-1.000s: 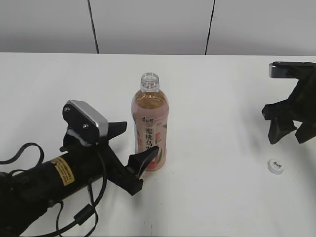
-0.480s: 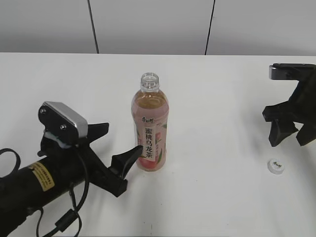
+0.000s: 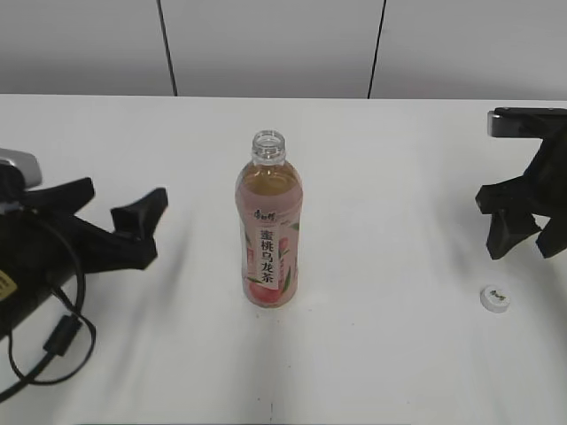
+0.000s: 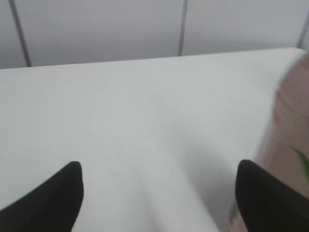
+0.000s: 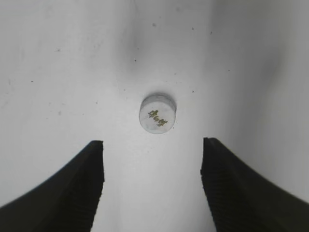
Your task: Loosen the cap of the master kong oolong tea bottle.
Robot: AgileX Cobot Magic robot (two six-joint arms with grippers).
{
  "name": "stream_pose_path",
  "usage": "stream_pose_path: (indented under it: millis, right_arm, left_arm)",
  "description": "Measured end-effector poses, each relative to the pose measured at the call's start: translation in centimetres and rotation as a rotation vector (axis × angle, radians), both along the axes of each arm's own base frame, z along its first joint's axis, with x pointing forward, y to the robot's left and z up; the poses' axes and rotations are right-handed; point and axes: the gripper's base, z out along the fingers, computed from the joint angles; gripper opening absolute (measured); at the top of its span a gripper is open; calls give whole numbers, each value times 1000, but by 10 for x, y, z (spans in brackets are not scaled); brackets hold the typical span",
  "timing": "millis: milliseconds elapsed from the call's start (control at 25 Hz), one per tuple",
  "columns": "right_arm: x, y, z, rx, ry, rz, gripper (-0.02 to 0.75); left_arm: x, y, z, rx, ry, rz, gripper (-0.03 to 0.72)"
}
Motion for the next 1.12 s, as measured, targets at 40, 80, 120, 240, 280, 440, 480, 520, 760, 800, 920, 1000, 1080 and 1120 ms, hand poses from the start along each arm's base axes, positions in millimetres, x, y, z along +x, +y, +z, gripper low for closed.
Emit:
stream_pose_path:
  millis: [40, 80, 120, 240, 280, 440, 480, 520, 760, 800, 920, 1000, 1080, 1120]
  right_arm:
    - [0, 0, 2, 1, -7, 0, 480]
    - [-1, 0, 4, 1, -11, 1, 480]
    - [-1, 0, 4, 2, -14, 2, 480]
    - [1, 0, 6, 2, -22, 5, 480]
    - [1, 0, 7, 3, -24, 7, 480]
    - [1, 0, 7, 2, -26, 11, 480]
    - [1, 0, 7, 2, -26, 12, 480]
    - [1, 0, 7, 2, -26, 12, 480]
    - [1, 0, 10, 6, -39, 14, 480]
    - [1, 0, 10, 7, -41, 13, 480]
    - [0, 1, 14, 18, -53, 7, 480]
    - [0, 1, 16, 21, -57, 5, 480]
    - [0, 2, 16, 27, -57, 1, 480]
    - [0, 2, 16, 33, -56, -2, 480]
  left_arm:
    - [4, 7, 4, -13, -13, 38, 574]
    - [9, 14, 8, -21, -26, 69, 574]
    - [13, 20, 11, -25, -35, 84, 574]
    - [33, 45, 15, -29, 12, 144, 574]
    - [40, 56, 15, -44, 39, 167, 574]
    - [60, 100, 25, -140, 124, 215, 574]
    - [63, 111, 29, -157, 143, 214, 574]
    - [64, 117, 32, -160, 154, 204, 574]
    - [51, 127, 67, 20, 173, 166, 495]
    - [48, 127, 75, 37, 154, 170, 489]
    - [32, 124, 99, 110, 97, 190, 485]
    - [19, 125, 112, 167, 84, 231, 484]
    - [7, 129, 119, 214, 103, 296, 484]
    - [0, 133, 122, 240, 125, 340, 484]
